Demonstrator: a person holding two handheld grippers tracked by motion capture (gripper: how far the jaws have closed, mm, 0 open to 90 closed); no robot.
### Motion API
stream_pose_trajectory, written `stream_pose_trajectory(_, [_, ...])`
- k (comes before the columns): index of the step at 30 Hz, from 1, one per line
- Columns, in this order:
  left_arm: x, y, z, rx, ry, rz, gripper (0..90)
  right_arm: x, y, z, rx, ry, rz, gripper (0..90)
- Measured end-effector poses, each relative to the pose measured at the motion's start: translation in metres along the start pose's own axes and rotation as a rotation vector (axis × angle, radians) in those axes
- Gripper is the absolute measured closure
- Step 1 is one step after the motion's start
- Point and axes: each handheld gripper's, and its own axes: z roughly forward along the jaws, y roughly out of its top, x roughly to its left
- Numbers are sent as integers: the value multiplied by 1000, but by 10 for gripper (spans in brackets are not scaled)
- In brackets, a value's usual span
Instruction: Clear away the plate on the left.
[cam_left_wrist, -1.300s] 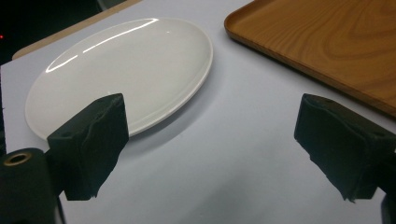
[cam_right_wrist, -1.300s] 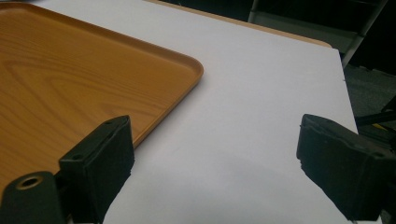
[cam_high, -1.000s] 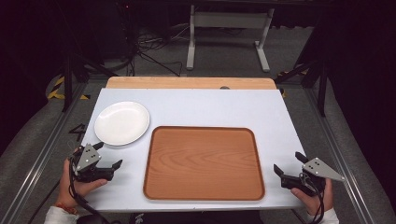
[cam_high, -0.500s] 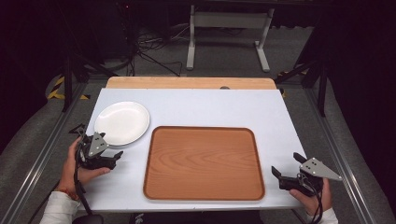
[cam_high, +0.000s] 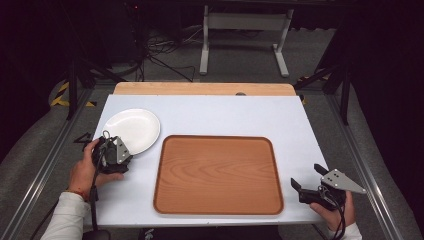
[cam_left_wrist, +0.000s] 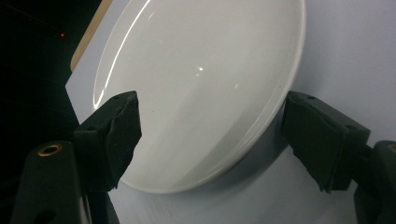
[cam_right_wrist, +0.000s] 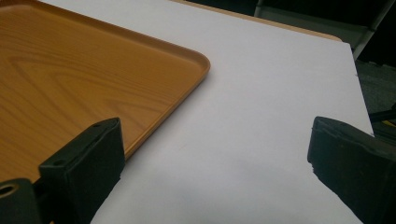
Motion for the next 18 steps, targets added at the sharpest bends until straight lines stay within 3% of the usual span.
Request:
stream_pose_trajectory(2, [-4, 3, 2, 34, 21, 44, 224, 0, 0, 0, 2, 0, 0, 47])
stream_pose_trajectory(9, [-10, 10, 6, 74, 73, 120, 285, 1, -1, 2, 8, 2, -7, 49])
stream_pose_trajectory(13, [-20, 15, 7, 90, 87, 224, 447, 1, -1, 3, 15, 4, -11, 49])
stream_pose_trajectory(18, [-20, 15, 8, 88, 41, 246, 572, 2, -1, 2, 15, 2, -16, 49])
